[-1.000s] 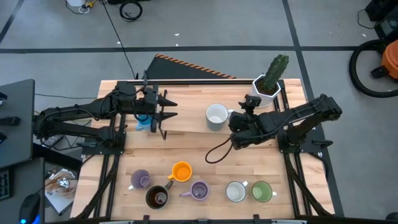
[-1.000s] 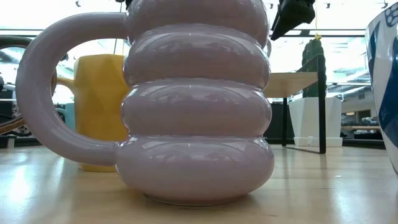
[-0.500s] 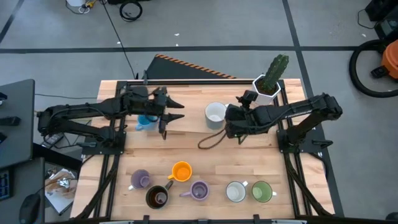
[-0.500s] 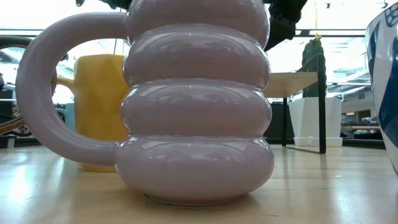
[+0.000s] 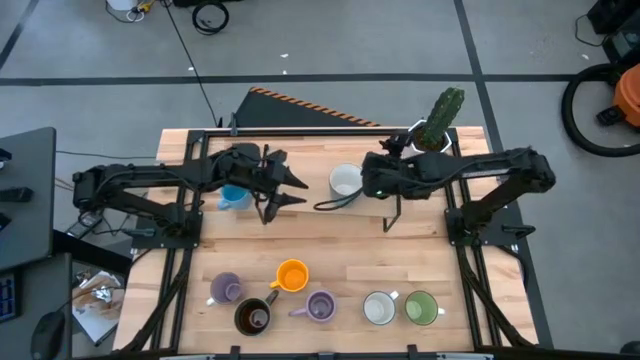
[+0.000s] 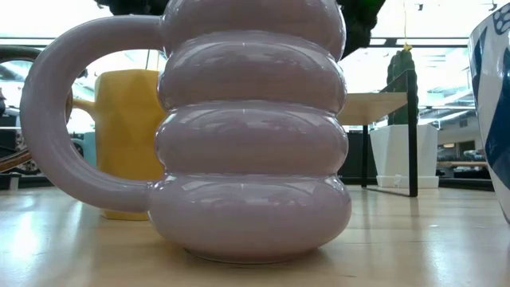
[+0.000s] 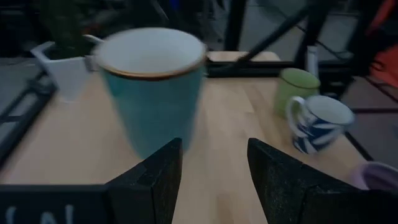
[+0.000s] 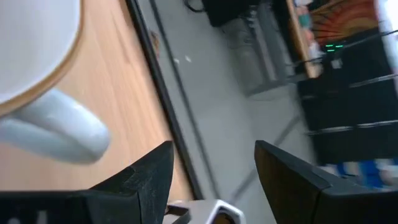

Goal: Place coffee mugs
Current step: Put the blue mug on the shelf

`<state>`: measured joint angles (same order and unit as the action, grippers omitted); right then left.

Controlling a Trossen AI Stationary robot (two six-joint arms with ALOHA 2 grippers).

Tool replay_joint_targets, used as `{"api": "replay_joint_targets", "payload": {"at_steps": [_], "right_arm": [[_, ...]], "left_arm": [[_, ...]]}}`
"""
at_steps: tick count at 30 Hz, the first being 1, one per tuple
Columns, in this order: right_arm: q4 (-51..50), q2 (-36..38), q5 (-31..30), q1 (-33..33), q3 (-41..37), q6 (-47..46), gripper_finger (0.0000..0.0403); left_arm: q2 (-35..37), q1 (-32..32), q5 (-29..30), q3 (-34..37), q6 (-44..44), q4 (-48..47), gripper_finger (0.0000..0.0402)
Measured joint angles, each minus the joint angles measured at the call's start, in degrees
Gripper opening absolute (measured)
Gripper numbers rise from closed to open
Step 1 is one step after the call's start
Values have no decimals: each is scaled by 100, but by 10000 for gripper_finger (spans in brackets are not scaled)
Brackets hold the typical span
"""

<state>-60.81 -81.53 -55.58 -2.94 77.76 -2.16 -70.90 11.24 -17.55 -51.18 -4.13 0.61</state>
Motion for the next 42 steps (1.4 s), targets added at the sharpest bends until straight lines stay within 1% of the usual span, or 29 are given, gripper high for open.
{"api": "replay_joint_targets", "payload": {"at_steps": [3,7,9,11,15,19,21,25,30,32,35,39,42], "right_arm": [[-288,240,464,-175,2,-517,231],[-627,453,1358,-508,2,-1490,229],[-643,459,1791,-721,1,-1903,227],[-470,431,1958,-949,-8,-2220,223],[121,281,1915,-1363,-187,-2292,214],[439,366,1354,-1618,-460,-2459,212],[637,466,1302,-1663,-699,-2584,216],[1442,680,1497,-1646,-1308,-2615,234],[2368,872,1473,-1600,-1884,-2505,270],[2648,877,1369,-1596,-2022,-2453,284],[2898,856,1171,-1552,-2162,-2320,303],[2998,856,1155,-1381,-2193,-2279,323],[3112,856,1168,-1271,-2194,-2026,329]], "left_arm": [[-211,16,-68,0,-96,31,189],[-468,23,-67,0,-389,99,189],[-591,23,-69,0,-437,260,189],[-681,62,-105,0,-565,296,189],[-904,291,-411,0,-582,424,189],[-1003,569,-587,-2,-441,617,189],[-1021,647,-736,4,-369,730,189],[-1028,634,-756,2,-402,844,198],[-1028,620,-687,2,-555,981,236],[-1032,624,-674,2,-557,1060,251],[-1157,622,-668,0,-556,1246,264],[-1437,618,-655,0,-490,1508,268],[-1562,622,-646,0,-402,1746,268]]}}
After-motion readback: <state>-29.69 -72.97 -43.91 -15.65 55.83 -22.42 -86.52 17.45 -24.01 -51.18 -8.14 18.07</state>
